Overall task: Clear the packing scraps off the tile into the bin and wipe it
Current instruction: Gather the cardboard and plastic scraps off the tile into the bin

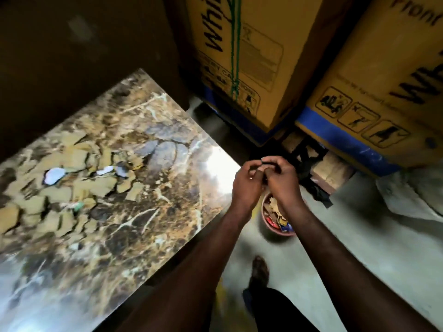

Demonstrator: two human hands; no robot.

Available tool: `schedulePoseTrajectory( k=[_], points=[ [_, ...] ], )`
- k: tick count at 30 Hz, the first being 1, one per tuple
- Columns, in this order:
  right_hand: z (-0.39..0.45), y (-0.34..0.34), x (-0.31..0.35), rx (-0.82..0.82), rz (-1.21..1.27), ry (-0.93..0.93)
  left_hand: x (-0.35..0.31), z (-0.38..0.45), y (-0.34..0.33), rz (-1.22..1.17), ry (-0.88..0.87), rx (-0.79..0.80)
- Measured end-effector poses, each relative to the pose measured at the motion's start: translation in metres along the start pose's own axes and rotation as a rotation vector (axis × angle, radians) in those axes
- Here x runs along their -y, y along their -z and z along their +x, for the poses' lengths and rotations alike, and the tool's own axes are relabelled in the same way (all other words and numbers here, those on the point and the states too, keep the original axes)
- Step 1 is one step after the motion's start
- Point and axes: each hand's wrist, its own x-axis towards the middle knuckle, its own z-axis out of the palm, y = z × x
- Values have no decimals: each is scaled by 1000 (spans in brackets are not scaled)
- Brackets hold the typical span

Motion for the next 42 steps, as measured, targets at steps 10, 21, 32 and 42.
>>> schedulePoseTrajectory(
  k=[10, 21, 32, 42],
  points=[
    [-108, -153, 102, 436, -103, 40, -48, -76, 241, -39, -55, -190],
    [-155, -259, 80, 595, -223, -208, -6, -135, 413, -120, 66, -446],
    [-105, -311, 64, 553, -555, -162, 11, -92, 435, -102, 168, -572],
    [-71, -370, 67, 621, -561, -123, -7, -9, 425, 291, 230, -510]
  ],
)
